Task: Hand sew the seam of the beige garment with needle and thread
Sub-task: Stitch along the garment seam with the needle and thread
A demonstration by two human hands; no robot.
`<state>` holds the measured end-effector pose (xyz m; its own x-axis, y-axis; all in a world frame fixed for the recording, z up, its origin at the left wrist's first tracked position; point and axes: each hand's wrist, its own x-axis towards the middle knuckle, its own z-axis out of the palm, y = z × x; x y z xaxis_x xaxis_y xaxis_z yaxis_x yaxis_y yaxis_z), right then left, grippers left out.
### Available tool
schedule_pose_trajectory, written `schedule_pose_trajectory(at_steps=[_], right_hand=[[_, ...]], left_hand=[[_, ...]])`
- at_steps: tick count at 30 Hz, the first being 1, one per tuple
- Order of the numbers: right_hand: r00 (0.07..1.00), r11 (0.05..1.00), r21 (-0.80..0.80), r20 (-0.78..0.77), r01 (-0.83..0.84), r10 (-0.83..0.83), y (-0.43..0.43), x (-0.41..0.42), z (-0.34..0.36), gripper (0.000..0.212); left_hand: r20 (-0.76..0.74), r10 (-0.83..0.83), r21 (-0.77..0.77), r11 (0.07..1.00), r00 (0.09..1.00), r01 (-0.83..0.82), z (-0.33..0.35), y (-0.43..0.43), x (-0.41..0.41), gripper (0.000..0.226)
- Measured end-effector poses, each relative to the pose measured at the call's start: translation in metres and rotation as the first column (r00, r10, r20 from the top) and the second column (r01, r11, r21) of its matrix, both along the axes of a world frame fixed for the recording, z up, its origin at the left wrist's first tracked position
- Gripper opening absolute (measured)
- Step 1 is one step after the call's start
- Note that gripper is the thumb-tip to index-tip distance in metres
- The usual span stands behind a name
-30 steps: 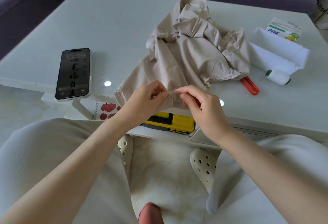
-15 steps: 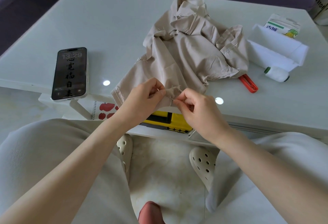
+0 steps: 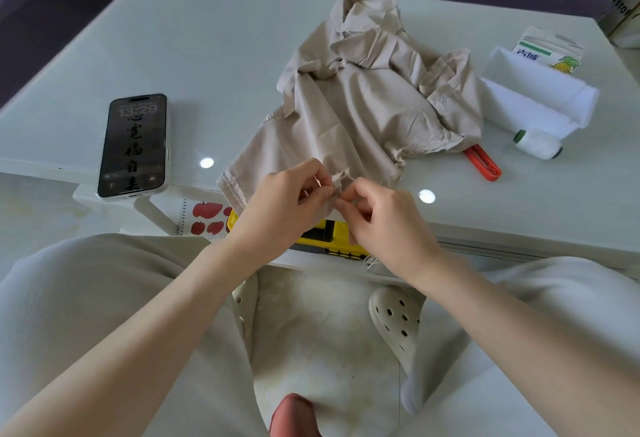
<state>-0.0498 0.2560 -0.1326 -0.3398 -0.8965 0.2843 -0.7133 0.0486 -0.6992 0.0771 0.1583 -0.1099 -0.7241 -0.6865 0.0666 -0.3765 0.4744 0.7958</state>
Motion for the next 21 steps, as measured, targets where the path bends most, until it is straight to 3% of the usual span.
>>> schedule_pose_trajectory(at_steps=[4, 9, 12, 17, 21], right_hand=[[0.995, 0.999, 0.049, 0.094, 0.01, -0.015, 0.0, 0.004, 0.005, 0.015], [0.916, 0.994, 0.102, 0.401, -0.04, -0.004, 0.001, 0.009, 0.012, 0.01], [0.908, 0.995, 0.063, 0.416, -0.082, 0.049, 0.001, 0.013, 0.012, 0.008], [0.928, 0.985, 0.096, 0.359, -0.14, 0.097, 0.002, 0.016, 0.007, 0.029], [0.881, 0.996, 0.024, 0.469, -0.085, 0.064, 0.003, 0.014, 0.013, 0.02]], left_hand=[[-0.009, -0.009, 0.029, 1.0, 1.0, 0.01, -0.001, 0.003, -0.002, 0.008], [-0.076, 0.011, -0.05, 0.999, 0.997, -0.014, 0.002, 0.004, -0.001, 0.01], [-0.105, 0.064, -0.08, 0.994, 0.992, -0.072, 0.002, 0.002, -0.001, 0.007], [-0.111, 0.134, -0.099, 0.985, 0.985, -0.145, 0.002, -0.003, -0.001, 0.005], [-0.13, 0.082, -0.108, 0.989, 0.988, -0.097, 0.003, 0.0, 0.001, 0.005]])
